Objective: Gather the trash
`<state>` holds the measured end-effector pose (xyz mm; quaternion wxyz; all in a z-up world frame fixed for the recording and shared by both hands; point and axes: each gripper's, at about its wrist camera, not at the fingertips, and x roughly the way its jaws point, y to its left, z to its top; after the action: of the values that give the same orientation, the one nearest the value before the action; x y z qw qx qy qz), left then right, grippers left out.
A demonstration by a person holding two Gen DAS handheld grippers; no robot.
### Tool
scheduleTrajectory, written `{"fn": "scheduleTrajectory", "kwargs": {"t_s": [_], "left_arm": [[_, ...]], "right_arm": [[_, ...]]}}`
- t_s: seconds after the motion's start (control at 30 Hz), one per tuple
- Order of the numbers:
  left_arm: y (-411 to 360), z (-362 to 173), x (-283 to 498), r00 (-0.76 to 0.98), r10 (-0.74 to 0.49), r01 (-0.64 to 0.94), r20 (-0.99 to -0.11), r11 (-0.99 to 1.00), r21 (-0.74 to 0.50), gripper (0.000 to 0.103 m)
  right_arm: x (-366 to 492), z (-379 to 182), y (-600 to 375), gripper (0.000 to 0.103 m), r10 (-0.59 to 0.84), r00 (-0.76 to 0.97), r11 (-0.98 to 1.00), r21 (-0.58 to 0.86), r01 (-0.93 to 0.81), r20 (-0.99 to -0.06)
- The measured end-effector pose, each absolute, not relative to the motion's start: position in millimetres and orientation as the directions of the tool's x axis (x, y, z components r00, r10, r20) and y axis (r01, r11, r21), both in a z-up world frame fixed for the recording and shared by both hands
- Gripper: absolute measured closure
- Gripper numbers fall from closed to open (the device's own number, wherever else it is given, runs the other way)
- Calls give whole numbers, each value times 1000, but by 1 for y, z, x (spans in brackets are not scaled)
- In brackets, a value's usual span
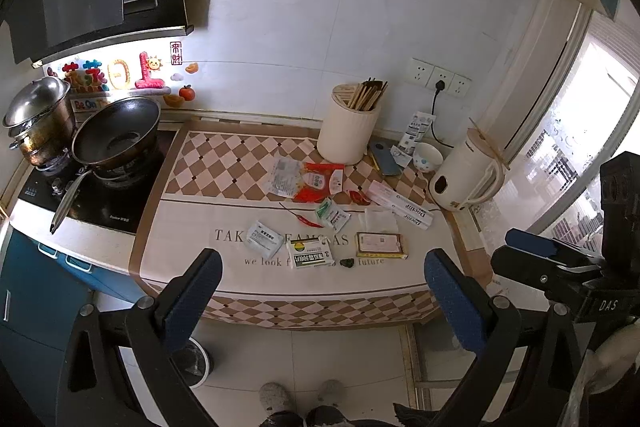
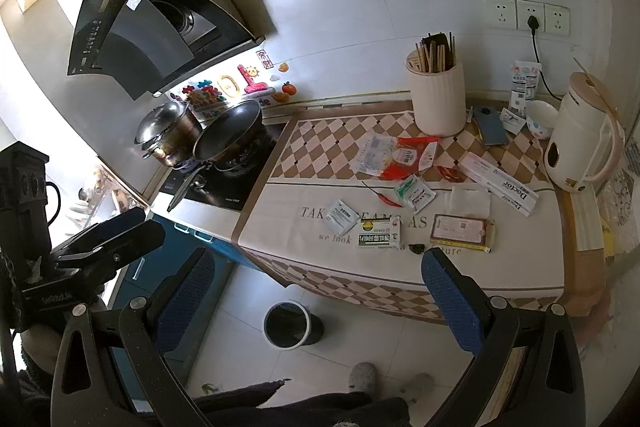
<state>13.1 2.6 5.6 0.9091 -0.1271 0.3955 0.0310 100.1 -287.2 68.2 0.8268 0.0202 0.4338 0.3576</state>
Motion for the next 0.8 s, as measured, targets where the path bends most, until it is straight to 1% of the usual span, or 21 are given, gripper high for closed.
{"fn": "scheduleTrajectory", "kwargs": {"t_s": [0.8], "left_arm": [[3,9,15,688,-48,-149,-724,967,-207,0]], "right_arm": [[101,69,-282,0,609,364,742,344,-575,-705]]}}
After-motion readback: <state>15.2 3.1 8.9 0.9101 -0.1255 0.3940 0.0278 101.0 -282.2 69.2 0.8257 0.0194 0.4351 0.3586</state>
